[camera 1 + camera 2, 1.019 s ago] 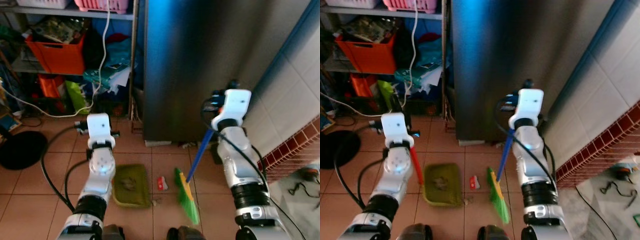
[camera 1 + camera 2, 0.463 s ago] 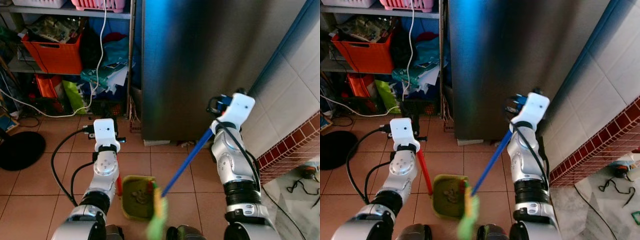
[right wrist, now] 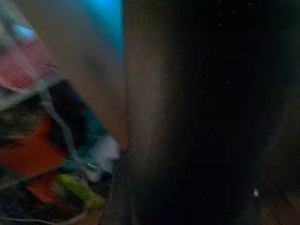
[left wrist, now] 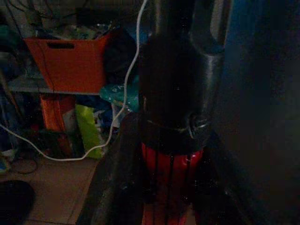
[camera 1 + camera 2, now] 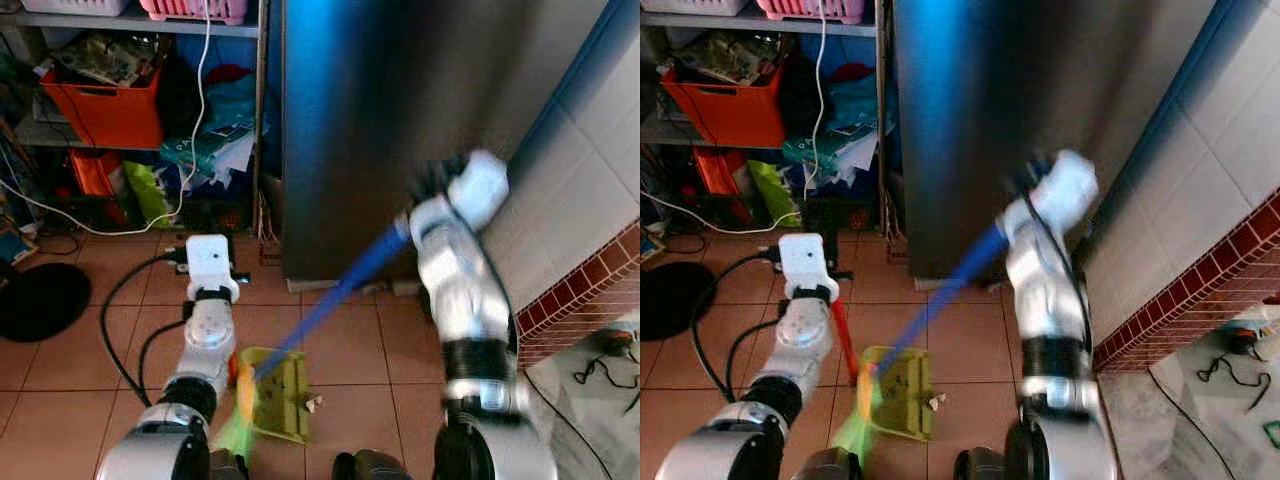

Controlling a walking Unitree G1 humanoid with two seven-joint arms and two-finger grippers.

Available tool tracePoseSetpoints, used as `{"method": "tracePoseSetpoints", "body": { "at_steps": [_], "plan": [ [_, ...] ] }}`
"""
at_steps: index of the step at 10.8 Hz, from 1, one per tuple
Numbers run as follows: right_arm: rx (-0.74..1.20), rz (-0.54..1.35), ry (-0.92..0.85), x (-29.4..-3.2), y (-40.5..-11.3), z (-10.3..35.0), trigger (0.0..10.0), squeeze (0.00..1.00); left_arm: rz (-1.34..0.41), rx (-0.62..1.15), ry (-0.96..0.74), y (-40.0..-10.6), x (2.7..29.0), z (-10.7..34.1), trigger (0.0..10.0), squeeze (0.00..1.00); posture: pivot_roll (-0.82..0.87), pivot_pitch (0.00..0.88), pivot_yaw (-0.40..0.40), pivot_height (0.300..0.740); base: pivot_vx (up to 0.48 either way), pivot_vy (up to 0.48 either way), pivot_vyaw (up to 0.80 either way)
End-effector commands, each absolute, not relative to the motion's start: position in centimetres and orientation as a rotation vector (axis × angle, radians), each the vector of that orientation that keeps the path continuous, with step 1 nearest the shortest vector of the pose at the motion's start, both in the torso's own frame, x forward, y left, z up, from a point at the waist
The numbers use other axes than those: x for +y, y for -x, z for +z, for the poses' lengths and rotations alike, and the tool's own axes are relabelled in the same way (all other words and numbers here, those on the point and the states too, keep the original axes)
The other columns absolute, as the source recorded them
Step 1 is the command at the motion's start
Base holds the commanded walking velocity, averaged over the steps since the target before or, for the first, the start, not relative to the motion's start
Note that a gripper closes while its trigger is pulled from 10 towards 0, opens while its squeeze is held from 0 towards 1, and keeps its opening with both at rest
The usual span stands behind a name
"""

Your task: Sweep floor

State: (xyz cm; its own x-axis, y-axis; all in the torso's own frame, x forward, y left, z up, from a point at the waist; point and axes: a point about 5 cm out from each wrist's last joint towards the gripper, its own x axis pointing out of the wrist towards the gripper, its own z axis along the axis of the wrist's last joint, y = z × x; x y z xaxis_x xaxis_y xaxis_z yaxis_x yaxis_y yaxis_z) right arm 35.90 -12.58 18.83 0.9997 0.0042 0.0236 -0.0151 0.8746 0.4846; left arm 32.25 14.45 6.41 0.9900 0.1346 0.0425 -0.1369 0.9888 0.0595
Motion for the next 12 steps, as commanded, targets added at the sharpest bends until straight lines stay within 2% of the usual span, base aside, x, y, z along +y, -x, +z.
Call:
{"method": "tracePoseSetpoints", "body": {
  "at_steps": [1,2,3,6,8,12],
  "plan": [
    [-0.177,0.093,-0.515,-12.3,-36.0,22.3,10.0,0.00,0.117,-0.052,-0.055,-32.6,13.8,6.8,10.0,0.00,-0.08,0.079,-0.057,0.740,0.000,0.000,0.00],
    [-0.305,0.119,-0.325,-13.0,-36.0,24.1,10.0,0.00,0.113,-0.049,-0.059,-32.6,13.8,6.7,10.0,0.00,-0.08,0.071,-0.057,0.740,0.000,0.000,0.00],
    [-0.363,0.095,-0.217,-13.6,-36.1,24.7,10.0,0.00,0.096,-0.080,-0.071,-32.6,13.5,7.1,10.0,0.00,-0.08,0.069,-0.057,0.740,0.000,0.000,0.00],
    [-0.355,0.014,-0.029,-15.2,-36.2,22.9,10.0,0.00,0.073,-0.119,-0.088,-32.5,13.2,7.5,10.0,0.00,-0.08,0.068,-0.058,0.740,0.000,0.000,0.00],
    [-0.307,-0.047,0.066,-15.6,-35.6,20.5,10.0,0.00,0.071,-0.116,-0.091,-32.5,13.2,7.4,10.0,0.00,-0.07,0.069,-0.061,0.740,0.000,0.000,0.00],
    [-0.124,-0.150,0.051,-15.8,-34.7,15.8,10.0,0.00,0.078,-0.108,-0.100,-32.6,13.3,7.4,10.0,0.00,-0.07,0.068,-0.058,0.740,0.000,0.000,0.00]
  ]
}}
